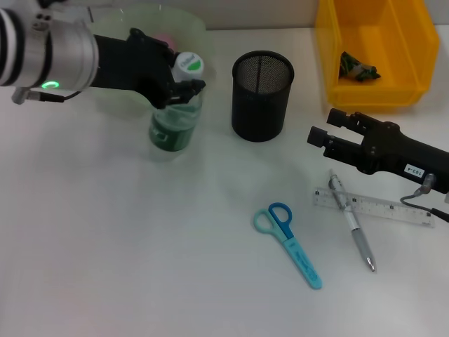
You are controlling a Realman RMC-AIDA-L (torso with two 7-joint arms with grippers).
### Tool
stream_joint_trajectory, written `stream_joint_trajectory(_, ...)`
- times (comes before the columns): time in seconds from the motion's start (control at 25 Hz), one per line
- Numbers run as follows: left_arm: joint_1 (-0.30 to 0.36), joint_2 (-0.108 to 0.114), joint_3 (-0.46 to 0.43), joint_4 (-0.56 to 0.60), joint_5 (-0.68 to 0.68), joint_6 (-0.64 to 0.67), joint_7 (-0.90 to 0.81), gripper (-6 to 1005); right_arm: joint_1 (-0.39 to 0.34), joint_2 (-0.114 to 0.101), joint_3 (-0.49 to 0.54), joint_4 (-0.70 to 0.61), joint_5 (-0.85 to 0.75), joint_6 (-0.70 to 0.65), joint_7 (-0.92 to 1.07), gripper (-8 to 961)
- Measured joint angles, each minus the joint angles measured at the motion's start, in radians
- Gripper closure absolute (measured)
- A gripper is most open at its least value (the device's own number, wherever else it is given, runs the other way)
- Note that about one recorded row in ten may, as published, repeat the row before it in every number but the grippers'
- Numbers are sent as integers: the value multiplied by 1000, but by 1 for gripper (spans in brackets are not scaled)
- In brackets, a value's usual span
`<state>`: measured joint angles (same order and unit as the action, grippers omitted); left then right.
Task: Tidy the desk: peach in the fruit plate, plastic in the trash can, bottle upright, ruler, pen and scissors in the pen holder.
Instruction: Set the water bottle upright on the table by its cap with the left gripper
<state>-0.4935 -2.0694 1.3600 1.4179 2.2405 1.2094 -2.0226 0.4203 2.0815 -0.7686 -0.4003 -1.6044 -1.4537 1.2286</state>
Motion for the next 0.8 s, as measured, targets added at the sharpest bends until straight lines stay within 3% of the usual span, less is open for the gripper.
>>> stream_joint_trajectory(0.28, 56, 0, -81, -20, -124, -13, 63, 554, 5, 0, 0, 4, 0, 2, 0, 185)
stream_joint_trajectory(0.8, 59, 0, -85, -98, -159, -47, 76, 554, 5, 0, -5, 9, 0, 10, -1, 186)
